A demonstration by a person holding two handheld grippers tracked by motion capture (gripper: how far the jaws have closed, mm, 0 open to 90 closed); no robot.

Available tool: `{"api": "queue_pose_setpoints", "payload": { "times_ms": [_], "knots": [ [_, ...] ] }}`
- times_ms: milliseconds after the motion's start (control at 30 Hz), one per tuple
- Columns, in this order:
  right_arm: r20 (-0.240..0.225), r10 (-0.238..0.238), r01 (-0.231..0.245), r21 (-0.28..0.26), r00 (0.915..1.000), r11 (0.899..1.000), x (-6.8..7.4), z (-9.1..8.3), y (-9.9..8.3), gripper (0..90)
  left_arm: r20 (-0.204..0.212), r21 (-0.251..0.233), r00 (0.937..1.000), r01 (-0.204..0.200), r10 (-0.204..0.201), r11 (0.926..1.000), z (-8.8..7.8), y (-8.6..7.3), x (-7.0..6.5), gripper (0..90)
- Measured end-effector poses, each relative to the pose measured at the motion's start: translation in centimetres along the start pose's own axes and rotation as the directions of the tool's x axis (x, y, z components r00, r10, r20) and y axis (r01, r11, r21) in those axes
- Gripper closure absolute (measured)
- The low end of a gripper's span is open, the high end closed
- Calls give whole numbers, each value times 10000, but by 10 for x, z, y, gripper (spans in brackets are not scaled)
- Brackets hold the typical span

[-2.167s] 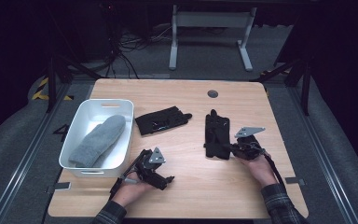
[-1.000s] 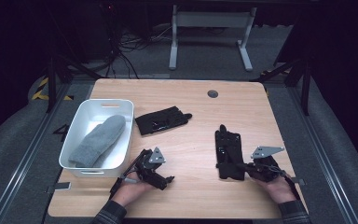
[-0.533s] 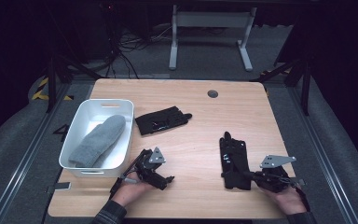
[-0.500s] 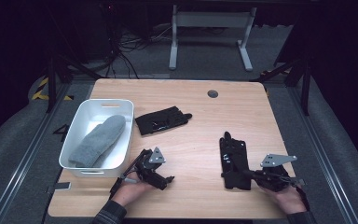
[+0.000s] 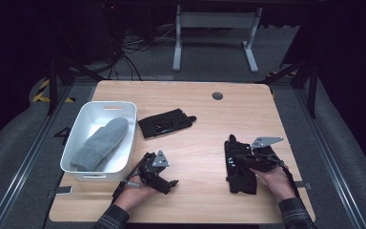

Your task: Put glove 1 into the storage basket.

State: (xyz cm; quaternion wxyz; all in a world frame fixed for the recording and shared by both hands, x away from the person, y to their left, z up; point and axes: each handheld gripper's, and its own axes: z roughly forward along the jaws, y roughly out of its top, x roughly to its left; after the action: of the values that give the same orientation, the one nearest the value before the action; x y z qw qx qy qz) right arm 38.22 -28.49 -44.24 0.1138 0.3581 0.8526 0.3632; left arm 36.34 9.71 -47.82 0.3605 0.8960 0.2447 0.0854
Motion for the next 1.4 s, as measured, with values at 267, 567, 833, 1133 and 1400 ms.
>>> {"api": "queue_pose_setpoints", "payload": {
  "times_ms": [267, 567, 833, 1133, 1400],
  "knots": [
    [20, 0, 0, 294, 10000, 9996, 7, 16, -1, 900, 5, 2, 10000, -5, 5, 10000, 0, 0, 0, 10],
    [-84, -559, 562, 484, 9984, 9972, 51, 23, 2, 900, 5, 1, 10000, -8, 8, 10000, 0, 0, 0, 9],
    [-238, -781, 782, 15, 9967, 9969, 56, 17, 6, 856, 8, 0, 10000, -4, 4, 10000, 0, 0, 0, 10],
    [1112, 109, -34, -679, 9937, 9977, 9, -18, -14, 506, 6, 4, 10000, -5, 5, 10000, 0, 0, 0, 10],
    [2076, 788, -689, -544, 9750, 9961, -20, -16, -35, 269, -5, 4, 10000, -2, 2, 10000, 0, 0, 0, 10]
  ]
}}
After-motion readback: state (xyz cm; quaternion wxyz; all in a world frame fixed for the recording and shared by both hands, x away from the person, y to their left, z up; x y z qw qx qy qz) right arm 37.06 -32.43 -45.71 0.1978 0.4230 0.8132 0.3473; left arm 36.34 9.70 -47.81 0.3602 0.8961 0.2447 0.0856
